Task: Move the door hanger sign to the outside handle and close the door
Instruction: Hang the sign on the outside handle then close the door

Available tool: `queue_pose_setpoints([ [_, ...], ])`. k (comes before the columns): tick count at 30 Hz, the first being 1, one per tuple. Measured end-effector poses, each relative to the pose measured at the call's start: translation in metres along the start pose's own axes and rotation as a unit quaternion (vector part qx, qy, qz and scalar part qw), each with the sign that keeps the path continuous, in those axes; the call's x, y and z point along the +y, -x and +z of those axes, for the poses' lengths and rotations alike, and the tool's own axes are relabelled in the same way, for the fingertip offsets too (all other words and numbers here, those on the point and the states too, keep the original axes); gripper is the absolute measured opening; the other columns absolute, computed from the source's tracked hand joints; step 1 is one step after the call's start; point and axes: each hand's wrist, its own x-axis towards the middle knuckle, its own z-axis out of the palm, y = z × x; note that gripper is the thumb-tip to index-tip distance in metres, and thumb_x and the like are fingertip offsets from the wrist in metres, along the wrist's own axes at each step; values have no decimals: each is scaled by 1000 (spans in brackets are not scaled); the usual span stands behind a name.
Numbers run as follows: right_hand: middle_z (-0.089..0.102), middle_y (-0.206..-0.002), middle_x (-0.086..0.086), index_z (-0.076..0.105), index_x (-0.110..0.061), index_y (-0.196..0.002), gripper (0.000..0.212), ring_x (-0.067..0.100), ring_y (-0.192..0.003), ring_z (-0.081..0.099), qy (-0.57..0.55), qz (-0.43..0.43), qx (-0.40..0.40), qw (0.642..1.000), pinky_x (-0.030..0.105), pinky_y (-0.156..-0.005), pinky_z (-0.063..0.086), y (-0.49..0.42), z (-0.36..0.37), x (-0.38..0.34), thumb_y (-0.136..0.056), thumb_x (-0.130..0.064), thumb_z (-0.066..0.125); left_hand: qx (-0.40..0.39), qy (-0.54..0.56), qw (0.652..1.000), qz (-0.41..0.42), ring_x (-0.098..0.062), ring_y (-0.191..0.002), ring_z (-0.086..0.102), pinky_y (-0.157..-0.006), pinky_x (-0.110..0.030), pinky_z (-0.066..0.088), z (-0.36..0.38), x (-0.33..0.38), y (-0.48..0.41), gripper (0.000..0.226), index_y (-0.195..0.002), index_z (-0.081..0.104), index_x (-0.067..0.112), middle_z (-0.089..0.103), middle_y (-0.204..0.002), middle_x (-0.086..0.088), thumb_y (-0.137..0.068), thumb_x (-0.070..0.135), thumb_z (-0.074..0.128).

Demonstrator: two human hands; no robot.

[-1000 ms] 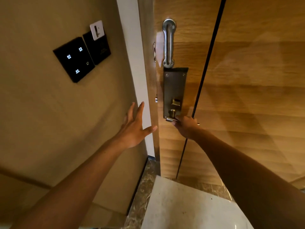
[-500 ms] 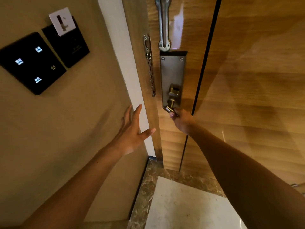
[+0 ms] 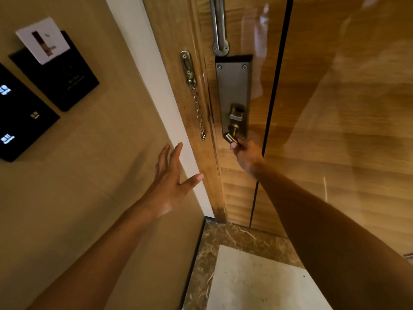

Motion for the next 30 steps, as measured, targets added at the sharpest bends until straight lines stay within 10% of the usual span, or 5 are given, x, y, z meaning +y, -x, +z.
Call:
queue_pose_setpoints([
  [5,54,-101,5,52,-33,-110,28,28,-100,53,54,-11,-19,998,54,-92,42,-7,0,8,-90,-46,39,0,12,1000,-9,-23,-145,-2,-106,-47,30,-2,-1,-6,97,-144,-3,43,-16,-156,10,-67,65,52],
  [11,41,-94,3,49,-15,-116,35,16,-87,36,258,-64,-54,962,34,-71,28,-13,-13,-7,-94,-40,39,6,17,1000,-5,-18,-144,-6,-109,-44,25,1,-7,13,99,-143,-4,44,-17,-155,13,-64,68,51],
  [18,56,-96,14,53,-8,-105,26,35,-97,53,570,-73,-72,815,50,-87,41,1,-37,-61,-82,-19,57,14,-2,1000,2,-13,-143,-6,-109,-38,19,1,-17,57,102,-143,-8,44,-19,-153,15,-62,71,48],
  [30,36,-143,17,25,-23,-138,69,39,-130,31,597,-64,-68,797,66,-100,24,75,-60,-77,-79,-33,59,77,-38,996,32,-16,-143,-4,-107,-34,21,-42,-20,145,95,-141,-12,46,-19,-154,12,-77,57,58],
])
